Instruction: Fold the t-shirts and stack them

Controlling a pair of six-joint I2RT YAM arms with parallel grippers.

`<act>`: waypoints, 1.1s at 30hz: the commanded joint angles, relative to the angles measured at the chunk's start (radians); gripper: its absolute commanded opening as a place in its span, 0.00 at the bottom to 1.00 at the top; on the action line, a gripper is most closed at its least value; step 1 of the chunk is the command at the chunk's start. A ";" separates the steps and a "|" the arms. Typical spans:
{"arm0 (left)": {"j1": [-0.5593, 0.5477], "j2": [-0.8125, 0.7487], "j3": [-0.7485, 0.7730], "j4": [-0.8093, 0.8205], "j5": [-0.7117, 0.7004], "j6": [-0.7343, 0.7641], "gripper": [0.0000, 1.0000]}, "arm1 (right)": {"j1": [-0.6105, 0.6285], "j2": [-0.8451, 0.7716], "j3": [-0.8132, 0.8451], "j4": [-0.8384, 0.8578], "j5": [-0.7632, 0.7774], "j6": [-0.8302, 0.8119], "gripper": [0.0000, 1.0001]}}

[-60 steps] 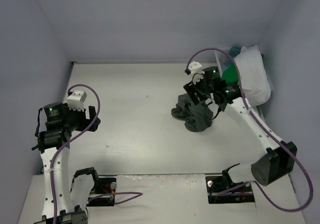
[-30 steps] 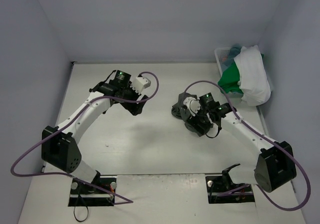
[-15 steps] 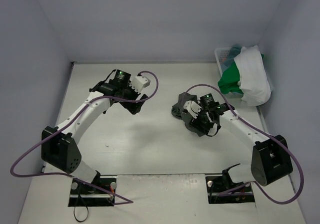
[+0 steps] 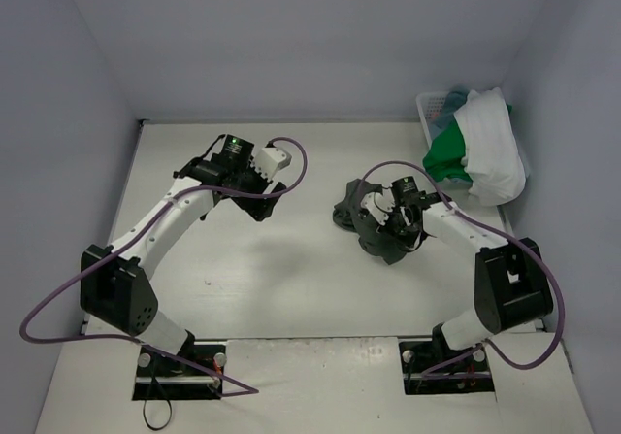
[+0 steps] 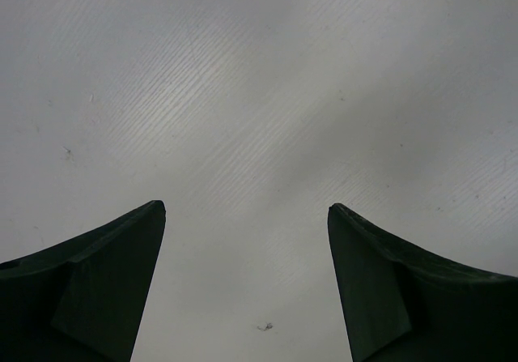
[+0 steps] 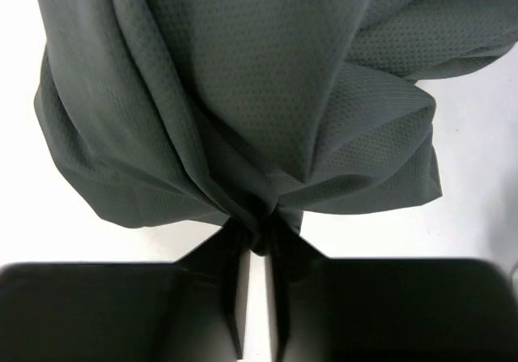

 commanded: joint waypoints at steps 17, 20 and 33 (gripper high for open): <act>-0.101 0.189 0.169 0.410 0.181 -0.081 0.76 | -0.124 -0.103 0.133 -0.010 -0.115 0.046 0.00; -0.167 0.263 0.191 0.485 0.187 -0.108 0.76 | -0.125 -0.089 0.128 -0.011 -0.121 0.054 0.00; -0.273 0.536 0.255 0.737 0.130 -0.170 0.76 | -0.133 -0.124 0.117 -0.019 -0.134 0.068 0.00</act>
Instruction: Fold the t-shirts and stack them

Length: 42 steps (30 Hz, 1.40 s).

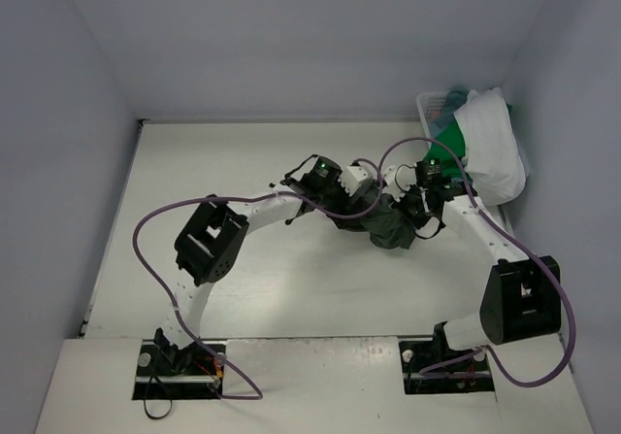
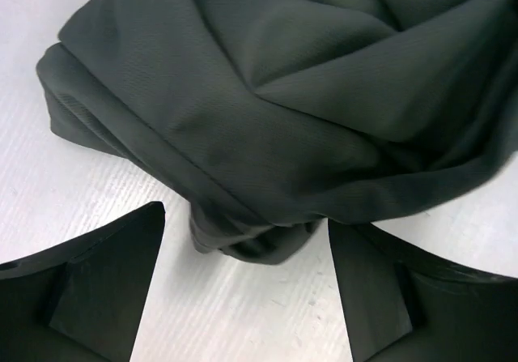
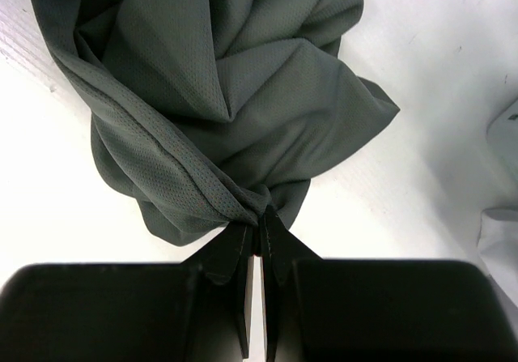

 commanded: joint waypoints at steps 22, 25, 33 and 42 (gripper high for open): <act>0.020 -0.058 0.117 0.006 -0.049 0.043 0.00 | -0.007 -0.016 -0.005 0.042 -0.007 0.037 0.00; 0.040 -0.123 0.121 -0.015 -0.169 0.069 0.00 | -0.010 -0.031 0.001 0.109 0.054 0.080 0.00; 0.224 -0.384 0.129 -0.094 -0.232 0.072 0.00 | -0.017 -0.115 0.144 0.200 0.047 0.202 0.00; 0.286 -0.720 0.172 -0.356 0.040 0.080 0.00 | 0.121 -0.265 0.357 -0.051 -0.252 0.257 0.00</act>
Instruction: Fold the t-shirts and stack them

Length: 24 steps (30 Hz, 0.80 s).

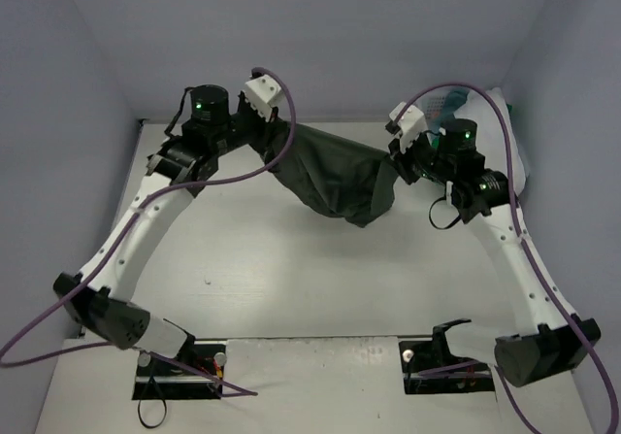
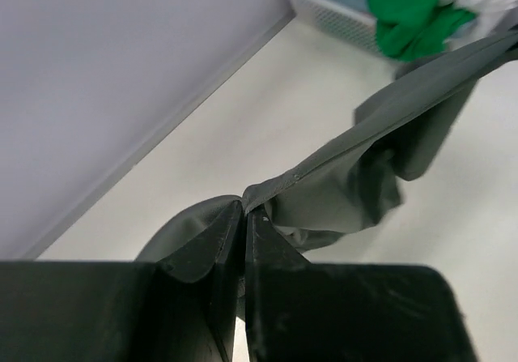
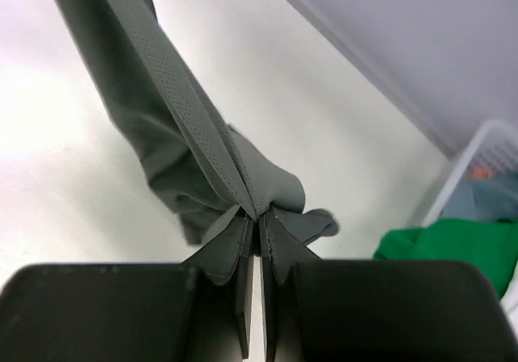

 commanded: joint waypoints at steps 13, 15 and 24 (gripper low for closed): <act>0.150 -0.538 0.151 -0.337 0.333 -0.005 0.00 | 0.167 -0.364 0.046 -0.163 -0.071 0.069 0.00; 0.153 -0.549 0.123 -0.341 0.336 -0.010 0.00 | 0.166 -0.325 0.060 -0.143 -0.028 0.055 0.00; 0.159 -0.330 -0.199 -0.063 0.144 0.081 0.00 | 0.172 0.293 0.081 -0.004 0.114 -0.041 0.00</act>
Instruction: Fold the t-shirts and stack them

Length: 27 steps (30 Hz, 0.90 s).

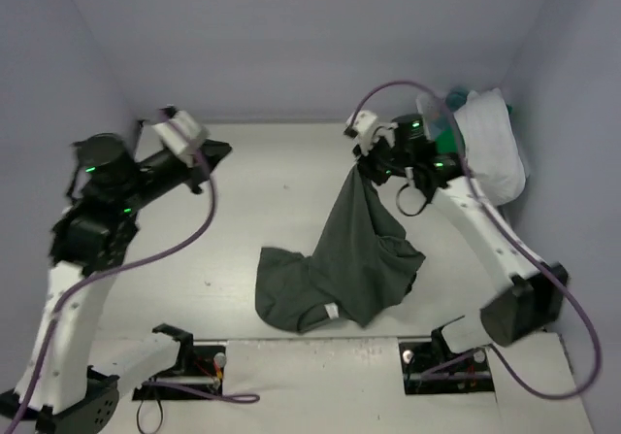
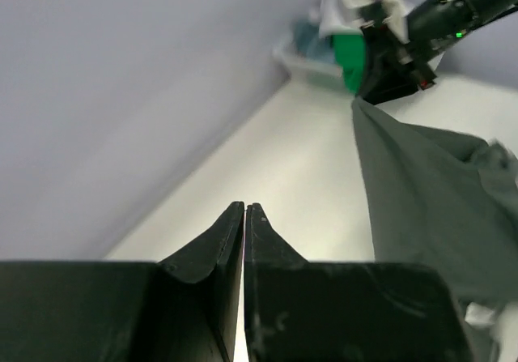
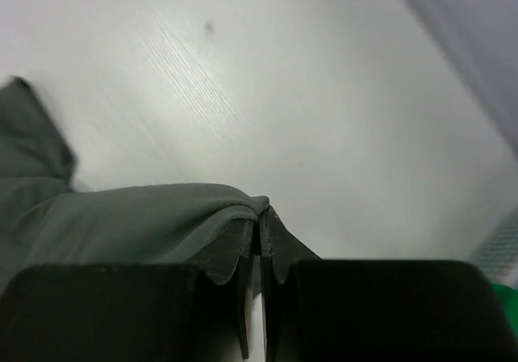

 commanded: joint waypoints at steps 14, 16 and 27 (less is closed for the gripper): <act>-0.100 0.496 -0.222 0.336 -0.040 -0.094 0.00 | -0.046 0.677 0.073 0.301 0.589 0.106 0.21; -0.107 0.463 -0.236 0.318 -0.040 -0.088 0.00 | -0.048 0.620 0.033 0.299 0.592 0.100 0.25; -0.157 0.254 -0.351 0.177 -0.039 -0.042 0.00 | -0.022 0.120 -0.137 0.007 0.409 0.063 0.43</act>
